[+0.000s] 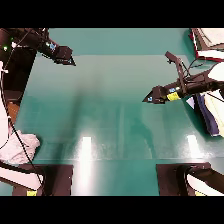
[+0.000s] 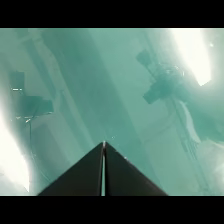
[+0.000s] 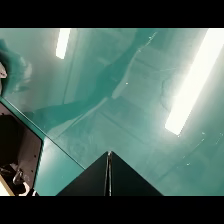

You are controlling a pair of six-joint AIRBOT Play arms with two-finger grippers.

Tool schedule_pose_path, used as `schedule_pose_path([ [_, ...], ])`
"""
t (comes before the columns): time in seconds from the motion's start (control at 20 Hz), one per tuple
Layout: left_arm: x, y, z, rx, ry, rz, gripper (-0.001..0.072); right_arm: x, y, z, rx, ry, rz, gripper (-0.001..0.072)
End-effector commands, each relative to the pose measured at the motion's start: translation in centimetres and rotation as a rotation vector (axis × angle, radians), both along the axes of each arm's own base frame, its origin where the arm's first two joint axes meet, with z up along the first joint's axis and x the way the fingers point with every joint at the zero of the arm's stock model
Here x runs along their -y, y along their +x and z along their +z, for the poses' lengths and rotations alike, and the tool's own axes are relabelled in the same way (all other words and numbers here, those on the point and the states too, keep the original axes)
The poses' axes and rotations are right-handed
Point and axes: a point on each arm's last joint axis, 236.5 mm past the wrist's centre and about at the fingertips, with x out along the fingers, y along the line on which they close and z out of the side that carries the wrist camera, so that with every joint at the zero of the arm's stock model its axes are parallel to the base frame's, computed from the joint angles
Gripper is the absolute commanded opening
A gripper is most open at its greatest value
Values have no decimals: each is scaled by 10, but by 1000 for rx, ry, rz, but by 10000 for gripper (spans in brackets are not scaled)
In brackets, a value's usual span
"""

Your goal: Fold the shirts.

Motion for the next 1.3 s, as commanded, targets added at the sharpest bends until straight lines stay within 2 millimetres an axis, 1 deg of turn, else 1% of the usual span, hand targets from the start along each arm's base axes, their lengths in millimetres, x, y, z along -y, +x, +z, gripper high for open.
schedule_pose_path([
  [0.0,0,0,0,0,1,1,23,-1,0,0,1,1,0,11],
  [0.45,0,0,0,0,1,1,23,-1,0,0,0,1,1,11],
  [0.55,0,1,0,3,0,2,23,0,-3,0,-10,-1,10,11],
  [0.65,1,10,4,39,-12,19,23,0,-8,-1,-24,-4,23,12],
  [0.75,4,23,13,96,-41,45,23,0,-9,-1,-28,-5,27,12],
  [0.8,5,20,12,81,-48,45,23,0,-9,-1,-28,-5,27,11],
  [0.85,4,9,8,22,-41,47,22,0,-10,-1,-31,-4,29,12],
  [0.9,-2,-9,1,-56,-10,44,21,-2,-10,0,-32,2,29,11],
  [0.95,-10,-22,-1,-95,36,46,21,-1,-10,0,-31,2,29,11],
  [1.0,-23,-27,2,-93,86,78,21,-1,-10,0,-32,1,30,11],
  [1.1,-51,-42,16,-49,172,160,21,-1,-11,-1,-33,1,31,12],
  [1.15,-65,-56,20,-47,218,185,22,-1,-10,-1,-32,1,30,12],
  [1.25,-92,-92,16,-81,310,221,22,-1,-8,0,-14,0,36,12],
])
